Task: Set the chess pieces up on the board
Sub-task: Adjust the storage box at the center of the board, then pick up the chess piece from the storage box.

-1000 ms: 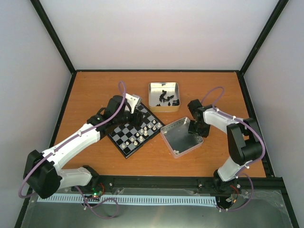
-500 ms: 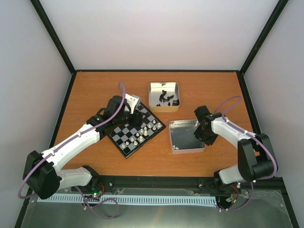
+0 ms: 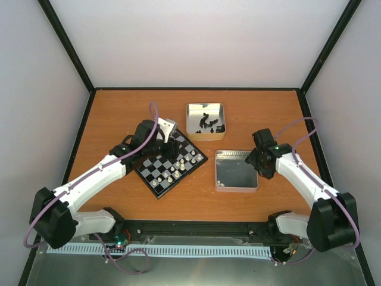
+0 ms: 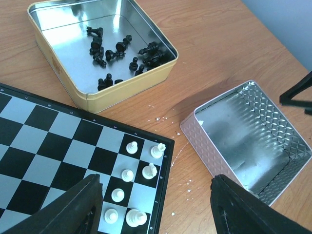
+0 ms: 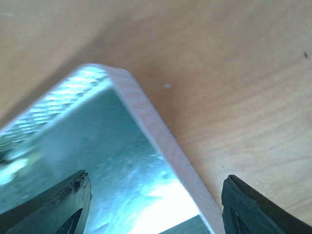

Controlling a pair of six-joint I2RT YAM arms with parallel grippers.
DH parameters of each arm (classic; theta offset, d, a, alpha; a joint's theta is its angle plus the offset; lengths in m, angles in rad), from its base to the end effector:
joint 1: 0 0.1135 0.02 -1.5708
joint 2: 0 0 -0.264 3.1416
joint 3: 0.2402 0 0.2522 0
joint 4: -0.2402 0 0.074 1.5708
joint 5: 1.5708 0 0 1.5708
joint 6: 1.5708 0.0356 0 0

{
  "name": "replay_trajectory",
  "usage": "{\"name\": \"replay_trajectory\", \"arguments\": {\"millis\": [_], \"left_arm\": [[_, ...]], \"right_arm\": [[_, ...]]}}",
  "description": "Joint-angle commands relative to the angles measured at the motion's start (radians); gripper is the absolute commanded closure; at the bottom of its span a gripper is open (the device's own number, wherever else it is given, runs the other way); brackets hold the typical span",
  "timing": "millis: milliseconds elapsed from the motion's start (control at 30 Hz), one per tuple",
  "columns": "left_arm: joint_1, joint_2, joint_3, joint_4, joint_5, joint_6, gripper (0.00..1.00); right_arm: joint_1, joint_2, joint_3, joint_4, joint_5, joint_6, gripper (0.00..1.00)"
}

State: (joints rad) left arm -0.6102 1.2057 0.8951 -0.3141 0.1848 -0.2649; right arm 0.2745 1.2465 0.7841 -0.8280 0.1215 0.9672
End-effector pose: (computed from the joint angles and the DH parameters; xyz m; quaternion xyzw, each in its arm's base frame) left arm 0.2140 -0.1576 0.2786 0.1937 0.8660 -0.2666 0.3761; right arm 0.2054 0.0533 0.2031 0.3435 0.9268 0.0322 0.1484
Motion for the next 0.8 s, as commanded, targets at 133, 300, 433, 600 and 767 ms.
{"name": "replay_trajectory", "arguments": {"millis": [133,300,433,600,767], "left_arm": [[0.006,0.009,0.038,0.001,0.009,0.006,0.39],[0.006,0.009,0.036,0.001,0.008,0.006,0.39],[0.006,0.003,0.033,0.001,0.001,0.008,0.39],[0.006,-0.001,0.027,0.001,-0.003,0.009,0.39],[0.006,-0.006,0.019,0.012,-0.012,0.001,0.39]], "right_arm": [[0.019,-0.036,0.079,0.024,-0.279,-0.354,0.33],[0.168,0.051,0.091,0.037,-0.402,-0.455,0.39],[0.218,0.126,0.088,0.05,-0.443,-0.48,0.52],[0.247,0.188,0.093,0.043,-0.453,-0.5,0.58],[0.279,0.236,0.092,0.062,-0.473,-0.54,0.56]]}}
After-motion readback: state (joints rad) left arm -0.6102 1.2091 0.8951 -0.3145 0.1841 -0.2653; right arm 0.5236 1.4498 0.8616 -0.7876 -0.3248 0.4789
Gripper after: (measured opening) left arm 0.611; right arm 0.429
